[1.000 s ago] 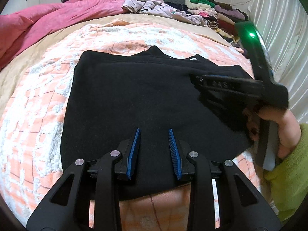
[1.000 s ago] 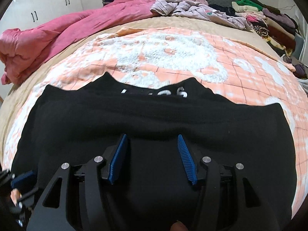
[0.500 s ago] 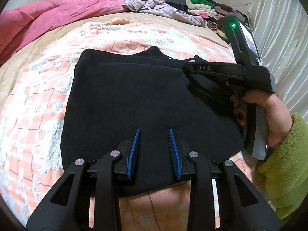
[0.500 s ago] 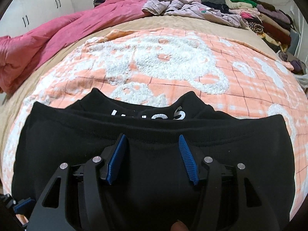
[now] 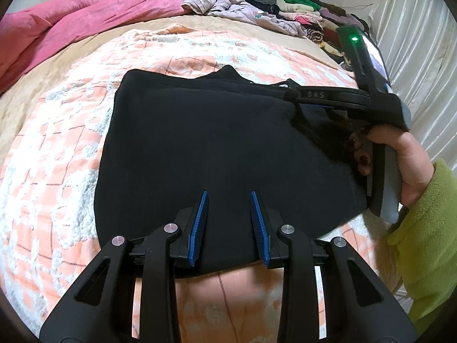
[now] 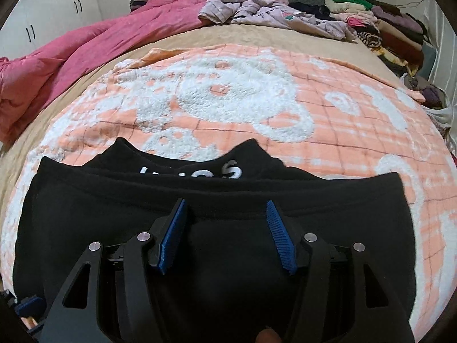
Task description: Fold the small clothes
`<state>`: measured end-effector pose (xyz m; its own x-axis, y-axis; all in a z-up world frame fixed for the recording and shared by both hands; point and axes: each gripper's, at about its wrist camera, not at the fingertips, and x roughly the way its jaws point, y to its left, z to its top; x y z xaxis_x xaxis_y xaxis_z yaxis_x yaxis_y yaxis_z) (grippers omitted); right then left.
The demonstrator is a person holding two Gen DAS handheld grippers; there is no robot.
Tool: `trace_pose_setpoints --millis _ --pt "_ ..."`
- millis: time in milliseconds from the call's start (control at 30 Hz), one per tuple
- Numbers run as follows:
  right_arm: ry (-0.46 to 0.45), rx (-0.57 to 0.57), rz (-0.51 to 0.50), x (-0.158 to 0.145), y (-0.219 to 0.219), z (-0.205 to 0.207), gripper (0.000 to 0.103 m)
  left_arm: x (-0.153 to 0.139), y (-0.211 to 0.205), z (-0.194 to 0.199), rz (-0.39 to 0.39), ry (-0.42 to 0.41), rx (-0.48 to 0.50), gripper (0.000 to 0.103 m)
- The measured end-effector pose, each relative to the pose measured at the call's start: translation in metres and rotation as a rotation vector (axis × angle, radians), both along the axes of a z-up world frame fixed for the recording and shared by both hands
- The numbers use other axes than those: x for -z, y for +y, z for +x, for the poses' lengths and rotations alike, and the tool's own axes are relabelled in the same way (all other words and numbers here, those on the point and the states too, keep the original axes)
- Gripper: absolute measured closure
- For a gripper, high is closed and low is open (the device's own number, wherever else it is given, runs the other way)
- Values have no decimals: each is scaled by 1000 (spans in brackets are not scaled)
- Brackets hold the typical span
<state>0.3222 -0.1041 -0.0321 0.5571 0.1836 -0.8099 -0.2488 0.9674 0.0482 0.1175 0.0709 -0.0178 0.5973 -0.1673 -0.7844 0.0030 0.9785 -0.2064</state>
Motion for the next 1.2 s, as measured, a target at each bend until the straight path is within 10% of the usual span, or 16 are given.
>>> trace_pose_setpoints --millis 433,800,1200 --pt "-86 -4 81 -37 -36 -47 29 -8 3 -8 -4 -7 -19 70" --pt "-195 6 198 -85 -59 -110 7 -35 12 -24 -13 -62 -49 39" --pt "-325 -43 178 -122 -57 -161 5 -72 29 -40 47 -139 -131 11"
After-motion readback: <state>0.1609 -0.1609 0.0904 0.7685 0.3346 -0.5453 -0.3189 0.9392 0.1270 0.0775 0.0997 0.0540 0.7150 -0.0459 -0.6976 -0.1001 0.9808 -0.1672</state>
